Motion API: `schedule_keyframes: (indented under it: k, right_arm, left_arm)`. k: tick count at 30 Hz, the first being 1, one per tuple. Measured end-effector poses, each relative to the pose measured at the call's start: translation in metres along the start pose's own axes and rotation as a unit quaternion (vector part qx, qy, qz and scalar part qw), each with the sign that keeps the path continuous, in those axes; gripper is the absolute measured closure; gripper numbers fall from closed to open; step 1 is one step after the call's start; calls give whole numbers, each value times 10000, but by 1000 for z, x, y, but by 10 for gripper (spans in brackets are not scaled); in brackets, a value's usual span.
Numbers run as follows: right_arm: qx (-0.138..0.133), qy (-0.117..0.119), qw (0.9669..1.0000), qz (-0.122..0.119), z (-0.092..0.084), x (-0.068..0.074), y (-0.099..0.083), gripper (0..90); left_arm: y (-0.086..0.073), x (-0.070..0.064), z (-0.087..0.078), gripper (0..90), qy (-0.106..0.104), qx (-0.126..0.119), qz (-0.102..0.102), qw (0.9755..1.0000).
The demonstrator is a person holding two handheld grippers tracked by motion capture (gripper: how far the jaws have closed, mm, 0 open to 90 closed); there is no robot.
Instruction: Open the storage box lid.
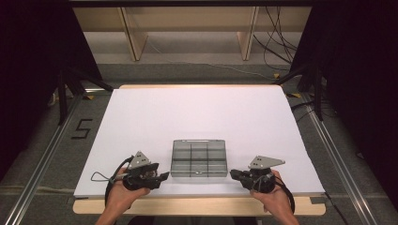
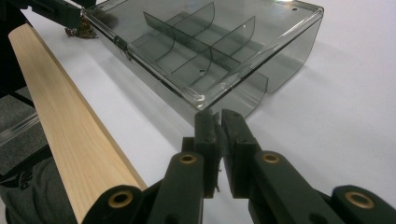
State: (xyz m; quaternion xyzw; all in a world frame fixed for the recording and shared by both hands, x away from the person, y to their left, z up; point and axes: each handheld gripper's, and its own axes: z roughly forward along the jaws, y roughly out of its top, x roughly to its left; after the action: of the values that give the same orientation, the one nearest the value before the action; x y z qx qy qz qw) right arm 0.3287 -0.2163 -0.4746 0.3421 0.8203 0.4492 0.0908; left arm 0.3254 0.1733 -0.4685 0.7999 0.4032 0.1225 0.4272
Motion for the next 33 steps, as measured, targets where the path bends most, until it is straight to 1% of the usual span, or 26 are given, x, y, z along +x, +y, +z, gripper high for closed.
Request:
schedule_keyframes:
  k: [3,5,6,8,9,10,11,12,13,14,15,16,17,18,19,22,24,25,26,27,28,29,30,31,32,33]
  right_arm:
    - [22,13,10000,-8,3,1,-1,876]
    - [10,11,10000,-32,4,2,-1,879]
    - [45,99,9999,16,5,2,-1,880]
    - [77,59,9999,42,5,4,-1,880]
    - [106,65,9998,141,6,7,-1,880]
    - [63,84,9999,-2,7,5,0,881]
    - [63,84,9999,-2,7,5,0,881]
    - [132,171,9997,72,7,7,0,881]
    - [96,151,9997,-139,8,4,1,881]
    - [96,151,9997,-139,8,4,1,881]
    - [65,76,9999,-13,7,6,1,881]
    - [58,27,10000,-14,7,6,1,881]
    - [29,21,10000,-45,7,6,1,883]
    - [28,24,10000,-56,7,6,1,886]
    - [18,106,9999,-10,6,7,2,888]
    - [-16,115,9999,-38,6,8,3,888]
    - [-35,69,10000,-15,5,9,4,888]
    - [-52,142,9999,-45,6,8,5,888]
    - [-35,141,9999,74,5,10,5,888]
    - [-48,88,9999,24,5,10,5,887]
    - [-48,88,9999,24,5,10,5,887]
    - [-73,88,9999,-74,5,8,6,886]
    - [-86,97,9999,-75,5,8,7,883]
    - [-158,137,9998,-59,4,8,8,879]
    - [-158,137,9998,-59,4,8,8,879]
    - [-142,122,9998,24,3,9,9,873]
  left_arm:
    - [-2,-4,-3,402,-59,-15,81,9999]
    - [-3,-5,-3,384,-61,-20,81,9999]
    - [-3,-5,-4,383,-46,24,100,9999]
    - [-5,-6,-4,382,-69,71,140,9999]
    - [-7,-8,-3,382,-93,64,103,9999]
    - [-7,-8,-3,382,-93,64,103,9999]
    - [-6,-8,-3,382,-105,117,164,9997]
    - [-6,-8,-4,382,-132,190,209,9995]
    - [-6,-8,-4,381,-132,190,209,9995]
    - [-6,-8,-3,381,-122,176,210,9996]
    - [-7,-8,-2,382,-102,146,210,9996]
    - [-7,-9,-1,382,-103,102,163,9998]
    - [-7,-9,-1,382,-98,141,176,9997]
    - [-7,-8,-1,382,-99,182,217,9996]
    - [-7,-9,-1,382,-98,177,220,9996]
    - [-7,-9,-1,382,-102,166,235,9995]
    - [-7,-8,-2,382,-106,178,239,9995]
    - [-7,-8,-2,382,-102,184,244,9995]
    - [-7,-8,-2,382,-95,186,252,9995]
    - [-7,-9,-1,382,-108,137,196,9997]
    - [-7,-9,-1,382,-108,137,196,9997]
    - [-7,-9,-1,382,-109,137,210,9996]
    - [-7,-10,-1,382,-79,105,214,9997]
    - [-7,-9,-1,382,-78,125,251,9996]
    - [-6,-9,-2,382,-82,127,253,9996]
    - [-7,-9,-1,378,-68,67,212,9997]
